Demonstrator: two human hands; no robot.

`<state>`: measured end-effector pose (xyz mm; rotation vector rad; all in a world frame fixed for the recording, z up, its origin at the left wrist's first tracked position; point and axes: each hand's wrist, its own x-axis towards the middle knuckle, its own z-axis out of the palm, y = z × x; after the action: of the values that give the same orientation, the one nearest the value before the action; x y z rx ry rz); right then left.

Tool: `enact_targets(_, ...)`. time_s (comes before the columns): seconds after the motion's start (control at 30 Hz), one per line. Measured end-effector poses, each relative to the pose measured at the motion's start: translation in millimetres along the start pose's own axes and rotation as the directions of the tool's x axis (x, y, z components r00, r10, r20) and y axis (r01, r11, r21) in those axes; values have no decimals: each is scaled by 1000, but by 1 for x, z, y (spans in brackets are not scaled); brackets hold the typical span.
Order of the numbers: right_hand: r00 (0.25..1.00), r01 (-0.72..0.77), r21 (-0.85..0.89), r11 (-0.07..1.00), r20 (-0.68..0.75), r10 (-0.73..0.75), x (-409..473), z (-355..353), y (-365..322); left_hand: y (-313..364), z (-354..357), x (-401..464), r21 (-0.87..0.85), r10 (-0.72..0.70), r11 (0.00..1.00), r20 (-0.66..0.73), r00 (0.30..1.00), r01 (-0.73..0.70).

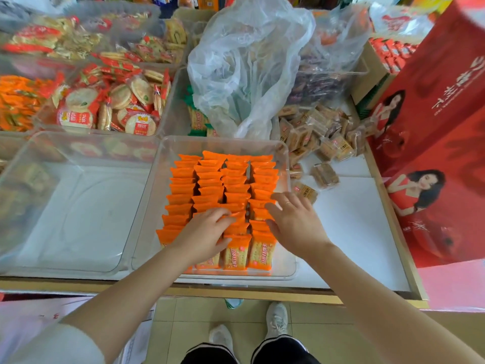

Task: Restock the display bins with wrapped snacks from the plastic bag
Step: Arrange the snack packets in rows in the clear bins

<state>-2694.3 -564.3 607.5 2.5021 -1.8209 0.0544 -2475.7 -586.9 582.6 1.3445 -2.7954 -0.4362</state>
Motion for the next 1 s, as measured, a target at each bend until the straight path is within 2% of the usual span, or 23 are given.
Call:
enact_targets(0.03, 987, -74, 70, 995, -138, 83, -1, -4, 13, 1, -6, 0, -21, -6, 1000, -15, 1000, 5)
enact_targets(0.07, 970, -166, 148, 975, -152, 188, -1, -9, 28, 4, -14, 2, -42, -16, 999, -17, 1000, 15)
enact_targets(0.1, 954, -266, 212, 940, -85, 289, -1, -10, 45, 8, -22, 6, -60, -28, 998, -13, 1000, 27)
enact_targets(0.17, 891, -455, 251, 855, 135, 434, 2, -3, 81, 19, -37, 22, -89, -30, 996, -22, 999, 28)
enact_targets(0.23, 835, -538, 223, 813, 272, 478, 7, 8, 115, 35, -47, 44, -118, -14, 993, -58, 998, 7)
enact_targets(0.37, 780, -583, 190, 790, 403, 478, 28, 38, 168, 68, -51, 92, -150, 6, 988, -139, 990, -27)
enact_targets(0.57, 762, -614, 230, 755, 424, 490, 76, 77, 196, 97, -45, 149, -136, 67, 986, -219, 974, -98)
enact_targets(0.67, 797, -549, 174, 818, 403, 450, 80, 89, 198, 100, -35, 175, -119, 52, 991, -136, 989, -68)
enact_targets(0.77, 790, -578, 276, 768, 425, 442, 70, 95, 212, 114, -27, 200, 5, -18, 1000, -33, 999, 18)
enact_targets(0.8, 787, -598, 366, 713, 437, 435, 66, 93, 219, 121, -24, 209, 45, -88, 995, -9, 996, 89)
enact_targets(0.87, 777, -629, 584, 513, 448, 442, 58, 84, 237, 136, -15, 228, 95, -281, 957, 58, 958, 275)
enact_targets(0.93, 758, -599, 767, 230, 450, 472, 49, 68, 251, 146, 3, 247, 109, -421, 906, 139, 896, 409)
enact_targets(1.0, 720, -530, 845, -74, 494, 487, 40, 52, 262, 150, 25, 261, 112, -524, 851, 228, 820, 513)
